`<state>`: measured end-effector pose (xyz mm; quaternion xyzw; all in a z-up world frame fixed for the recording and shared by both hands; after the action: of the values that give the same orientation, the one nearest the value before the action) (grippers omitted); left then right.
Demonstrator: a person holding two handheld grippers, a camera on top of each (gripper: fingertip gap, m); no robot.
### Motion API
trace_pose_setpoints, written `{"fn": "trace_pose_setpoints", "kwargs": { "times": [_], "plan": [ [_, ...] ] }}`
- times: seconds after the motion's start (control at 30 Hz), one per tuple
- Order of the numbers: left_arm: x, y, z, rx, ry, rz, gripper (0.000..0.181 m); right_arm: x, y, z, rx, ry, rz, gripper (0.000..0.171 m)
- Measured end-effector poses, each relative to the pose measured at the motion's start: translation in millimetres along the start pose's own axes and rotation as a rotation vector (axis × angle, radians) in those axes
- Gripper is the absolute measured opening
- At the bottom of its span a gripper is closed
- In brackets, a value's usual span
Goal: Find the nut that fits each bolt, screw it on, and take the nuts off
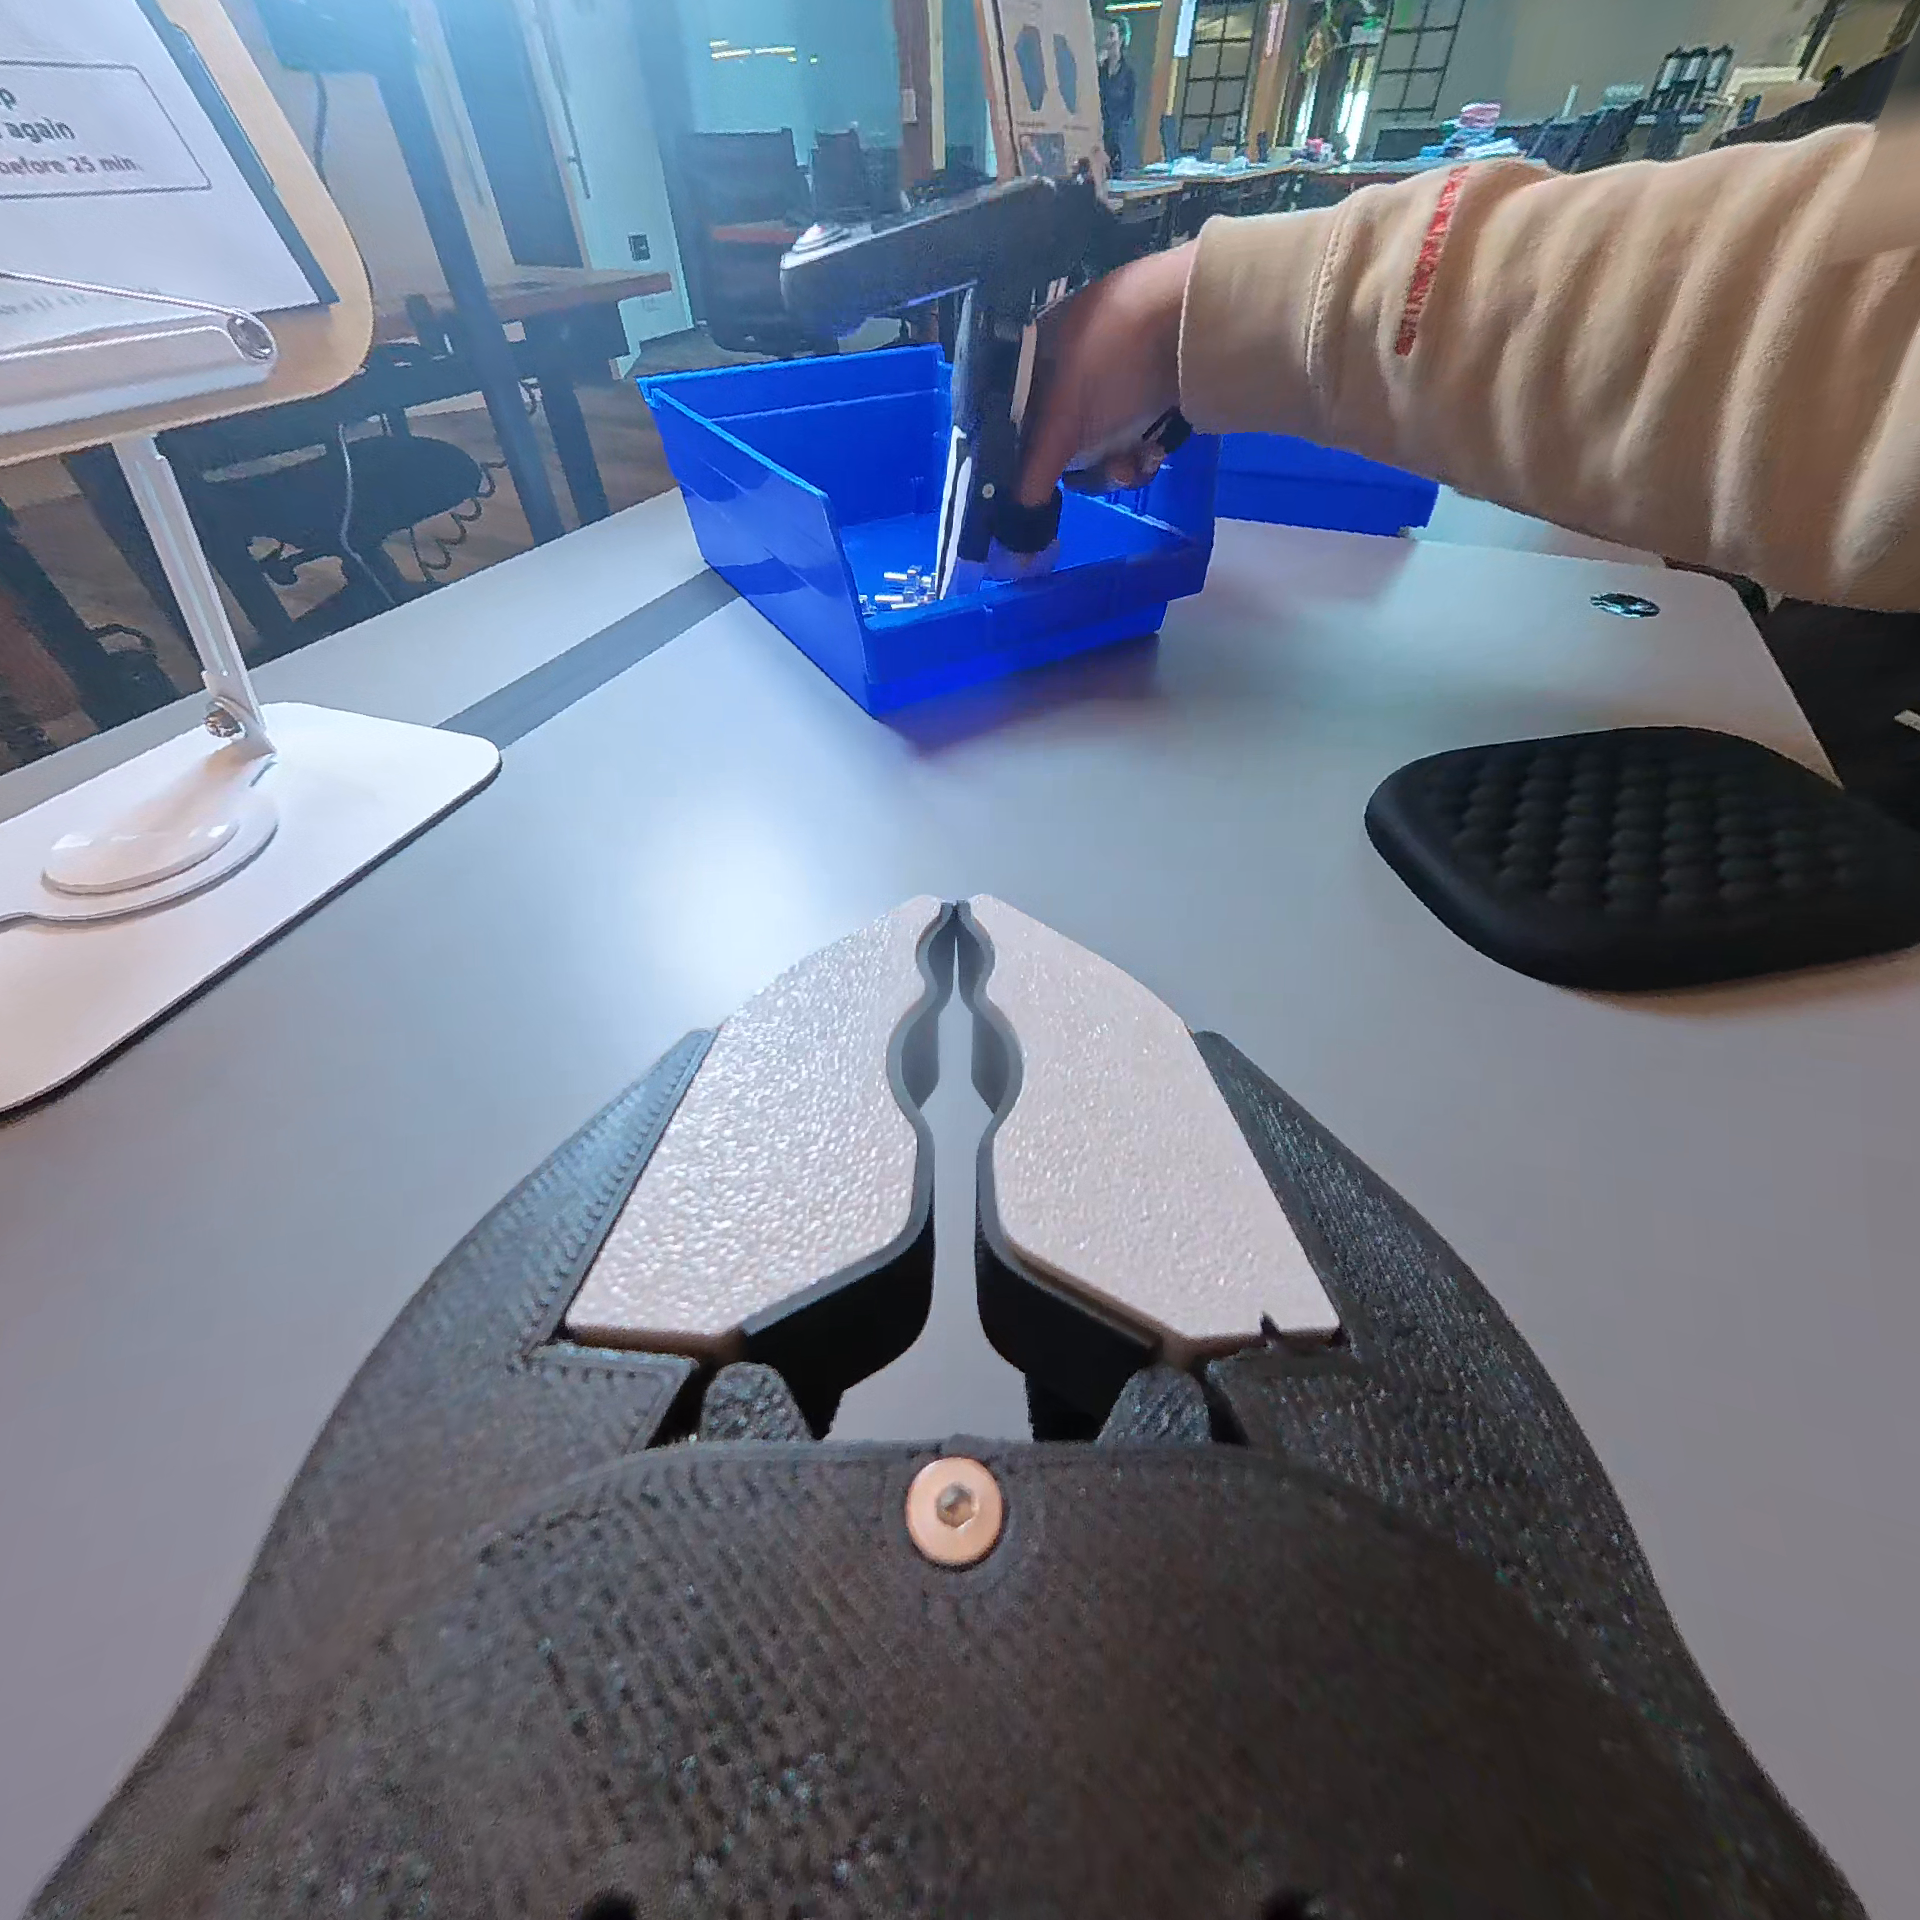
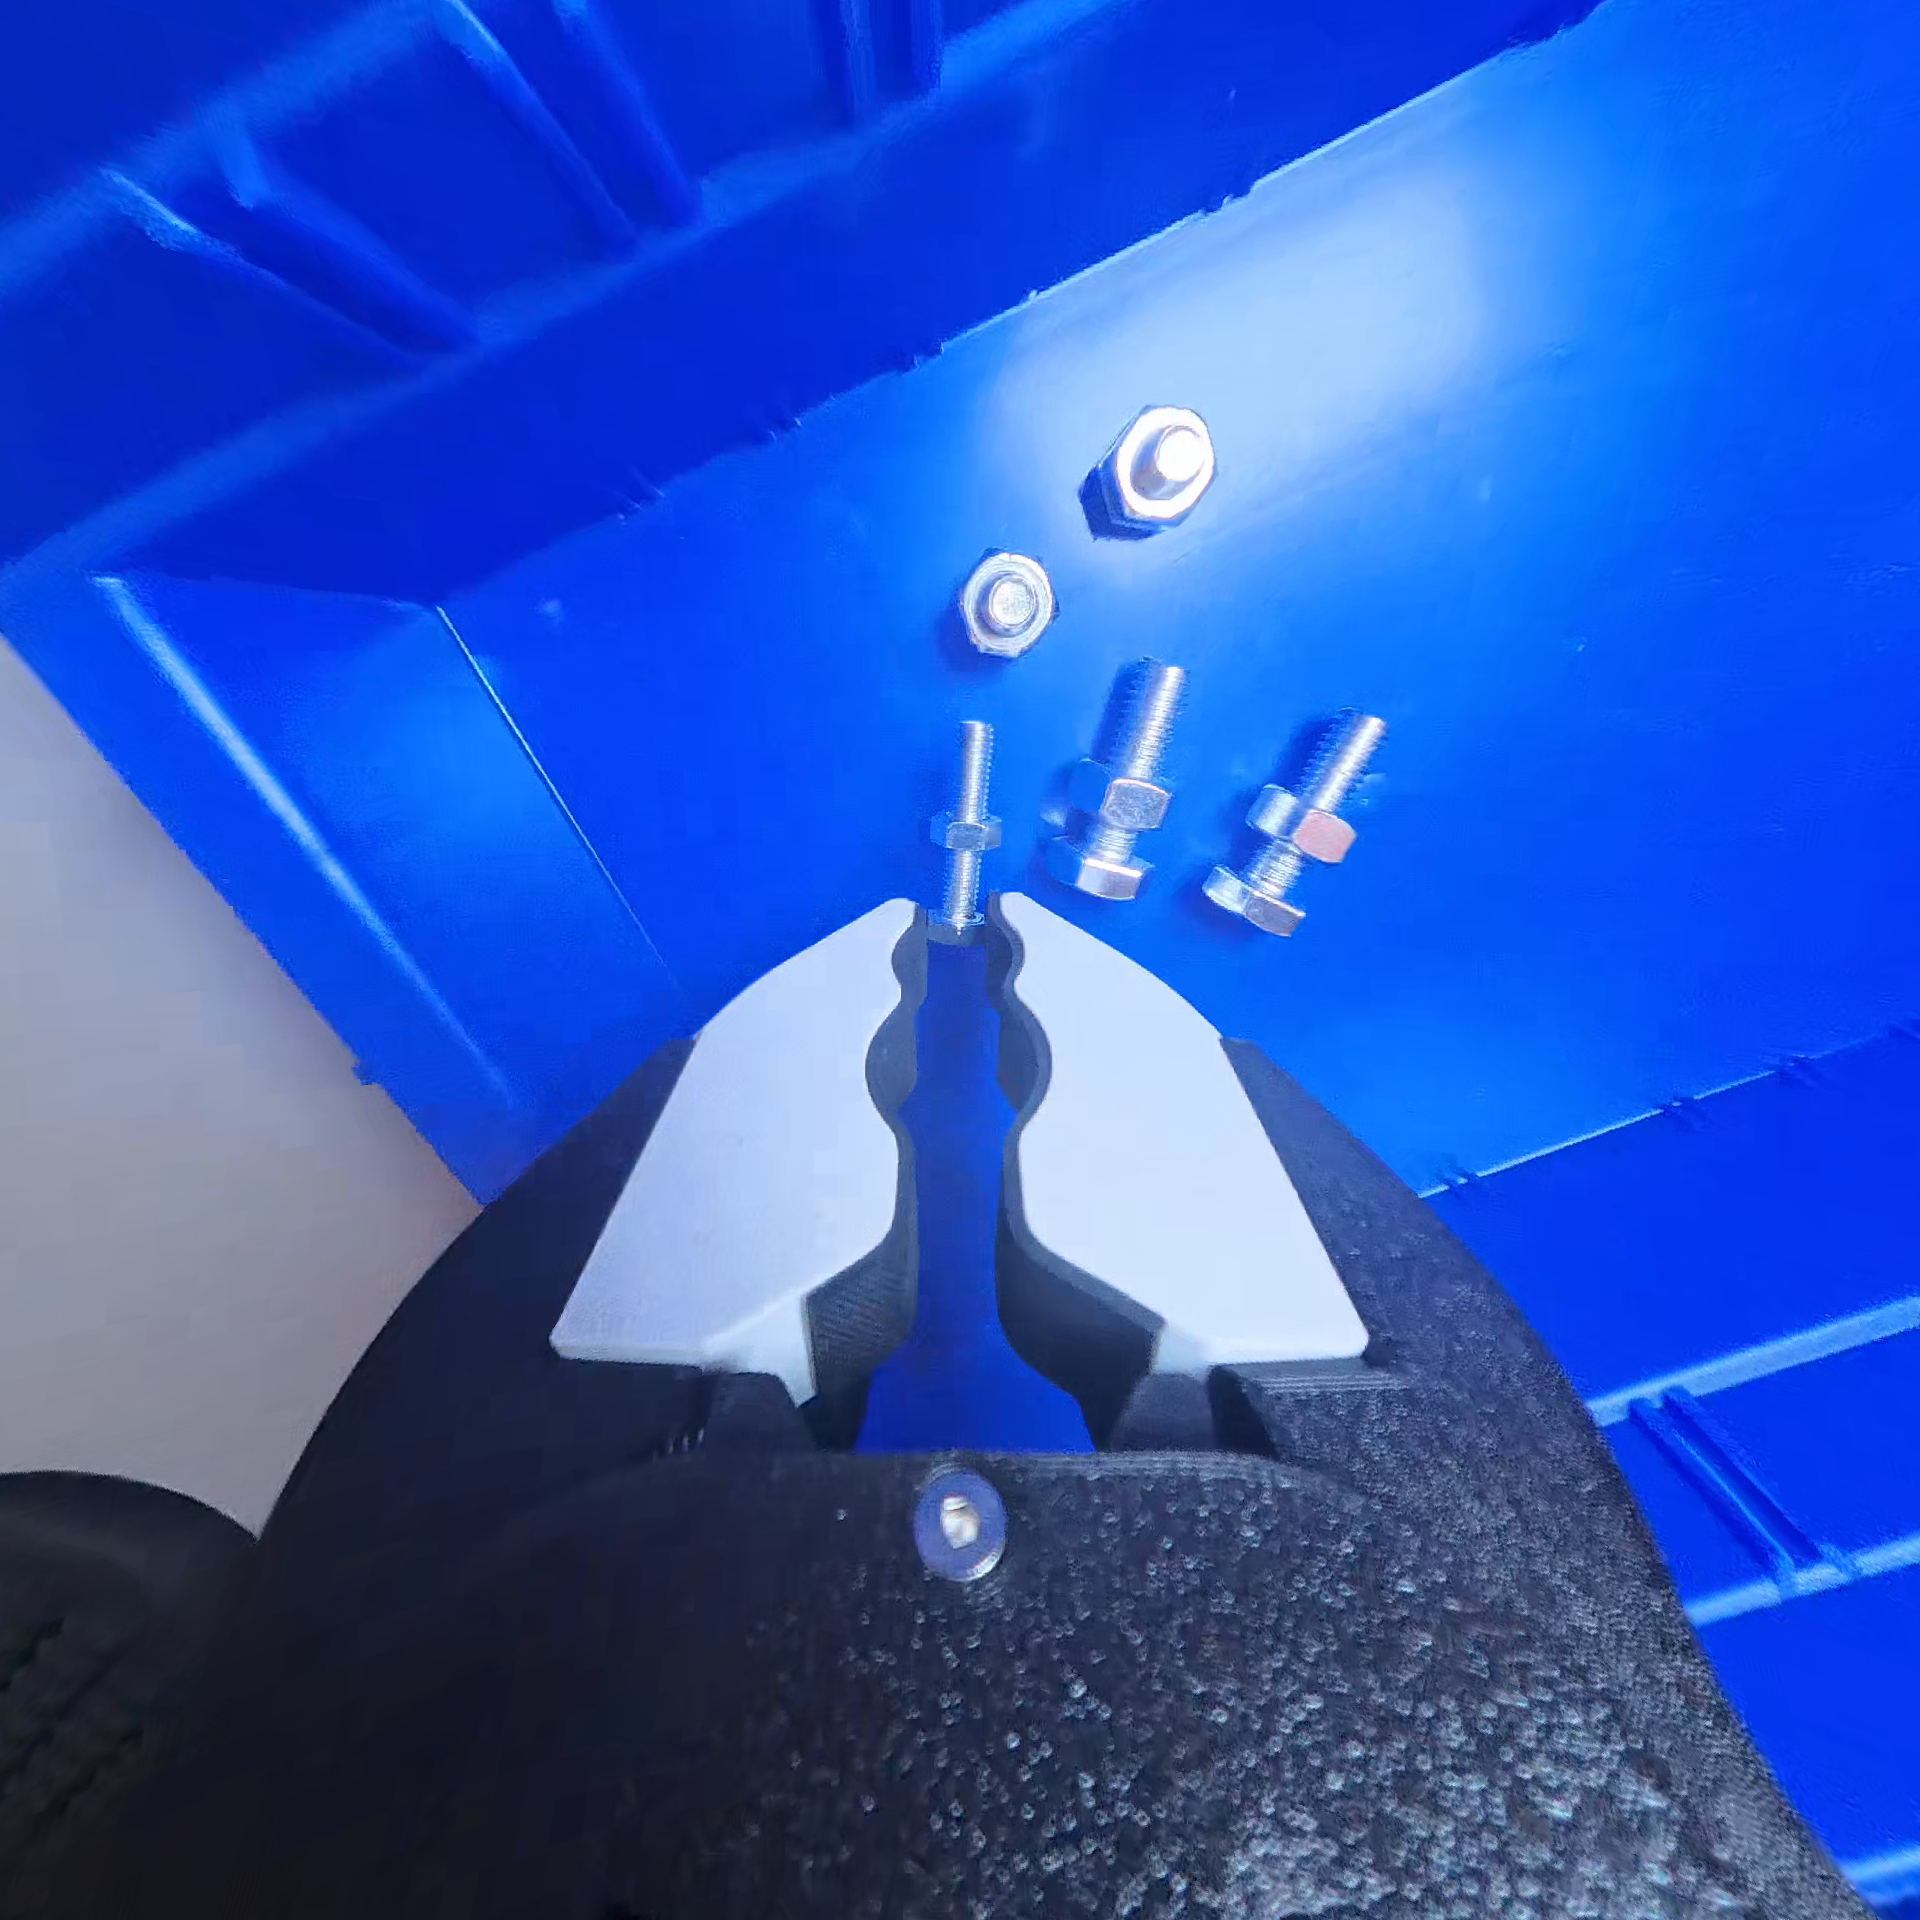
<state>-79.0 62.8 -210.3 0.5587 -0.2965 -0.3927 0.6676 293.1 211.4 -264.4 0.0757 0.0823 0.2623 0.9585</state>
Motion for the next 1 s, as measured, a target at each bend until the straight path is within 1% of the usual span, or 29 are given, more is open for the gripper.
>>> {"fn": "trace_pose_setpoints", "kwargs": {
  "times": [0.13,0.23,0.3,0.37,0.43,0.5,0.57,0.63,0.7,0.77,0.83,0.9,1.0],
  "plan": [
    [-1,2,2,0.008,-0.003,0.019,0.000,2,5,-3,0.022,0.021,-0.015,0.011],
    [-2,1,2,0.008,0.008,0.014,0.002,1,6,-1,0.040,-0.002,0.006,0.017],
    [-5,2,2,0.008,0.021,0.021,0.004,-3,9,7,0.100,-0.023,0.032,0.020],
    [-10,7,6,0.027,0.041,0.038,0.007,-10,16,22,0.229,-0.044,0.058,0.021],
    [-19,16,14,0.061,0.073,0.061,0.008,-25,24,44,0.415,-0.058,0.095,0.024],
    [-32,29,27,0.105,0.125,0.072,0.008,-51,29,67,0.620,-0.039,0.138,0.031],
    [-50,41,45,0.137,0.193,0.075,0.008,-84,28,82,0.789,0.018,0.178,0.039],
    [-73,51,65,0.144,0.270,0.098,0.009,-118,24,85,0.904,0.089,0.215,0.045],
    [-102,57,90,0.144,0.377,0.122,0.008,-149,18,80,0.998,0.149,0.250,0.040],
    [-133,60,116,0.100,0.484,0.153,0.009,-175,13,71,1.069,0.180,0.275,0.021],
    [-164,58,138,0.016,0.570,0.194,0.012,-194,9,60,1.110,0.197,0.309,0.001],
    [-193,56,158,-0.086,0.639,0.219,0.014,-205,6,49,1.134,0.206,0.333,0.000],
    [-230,40,174,-0.359,0.668,0.281,0.026,-212,5,43,1.134,0.216,0.371,0.000]
  ]
}}
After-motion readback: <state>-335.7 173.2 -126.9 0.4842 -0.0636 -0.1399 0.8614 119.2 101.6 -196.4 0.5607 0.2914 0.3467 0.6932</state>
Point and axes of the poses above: each gripper's, where its closed fingertips meet, z back along the fingers, y out of its top, x = y × z across the jaws, the point moved 6 cm from there along z, back along the fingers, and after that the axes turned 9 degrees about y, right-handed, at the moved point
